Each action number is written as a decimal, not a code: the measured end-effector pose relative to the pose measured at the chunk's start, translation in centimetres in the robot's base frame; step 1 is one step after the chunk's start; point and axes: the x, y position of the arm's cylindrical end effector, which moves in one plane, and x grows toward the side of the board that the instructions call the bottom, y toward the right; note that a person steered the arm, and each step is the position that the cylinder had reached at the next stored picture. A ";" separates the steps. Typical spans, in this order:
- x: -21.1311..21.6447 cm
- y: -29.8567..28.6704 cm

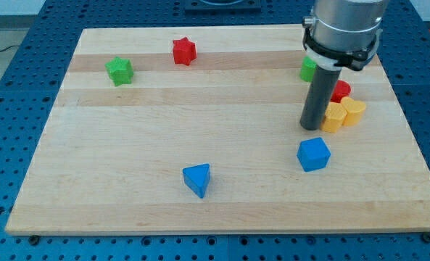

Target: Push the red star into the red circle

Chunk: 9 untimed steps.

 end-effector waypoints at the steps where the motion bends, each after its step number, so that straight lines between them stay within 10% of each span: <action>1: -0.2 -6.3; 6: -22.5 -19.3; 7: -22.0 -23.7; 9: -11.9 -14.0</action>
